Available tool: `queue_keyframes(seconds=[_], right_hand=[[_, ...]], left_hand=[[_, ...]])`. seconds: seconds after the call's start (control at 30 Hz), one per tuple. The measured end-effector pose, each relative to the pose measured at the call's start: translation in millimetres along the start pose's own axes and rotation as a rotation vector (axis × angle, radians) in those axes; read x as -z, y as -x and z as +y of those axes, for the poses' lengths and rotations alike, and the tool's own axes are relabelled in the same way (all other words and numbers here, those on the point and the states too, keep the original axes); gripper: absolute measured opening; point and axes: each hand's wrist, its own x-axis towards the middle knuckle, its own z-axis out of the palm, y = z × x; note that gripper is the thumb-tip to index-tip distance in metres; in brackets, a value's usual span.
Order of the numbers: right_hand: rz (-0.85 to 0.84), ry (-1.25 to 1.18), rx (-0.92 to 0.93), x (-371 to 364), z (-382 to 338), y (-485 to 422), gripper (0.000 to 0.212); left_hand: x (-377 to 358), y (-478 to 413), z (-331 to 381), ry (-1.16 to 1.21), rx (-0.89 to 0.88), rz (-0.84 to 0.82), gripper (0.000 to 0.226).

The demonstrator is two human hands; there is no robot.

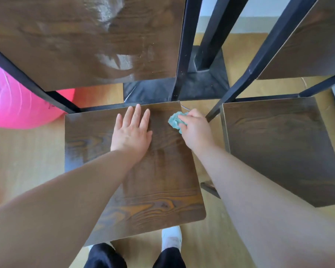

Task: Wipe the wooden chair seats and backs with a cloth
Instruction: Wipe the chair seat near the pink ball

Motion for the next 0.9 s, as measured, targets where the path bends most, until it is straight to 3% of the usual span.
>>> queue_keyframes(seconds=[0.2, 0.33, 0.53, 0.9], right_hand=[[0.065, 0.056, -0.175, -4, -20, -60, 0.023], [0.007, 0.103, -0.085, -12, -21, -49, 0.035], [-0.092, 0.111, 0.024, -8, -6, -20, 0.033], [-0.158, 0.059, 0.215, -35, 21, 120, 0.034]], left_hand=[[10, -30, -25, 0.002, 0.001, 0.007, 0.063], [7, -31, -46, 0.024, 0.01, -0.009, 0.063], [-1, -20, -69, 0.024, 0.018, -0.038, 0.063], [-17, 25, -57, 0.093, 0.013, -0.093, 0.064]])
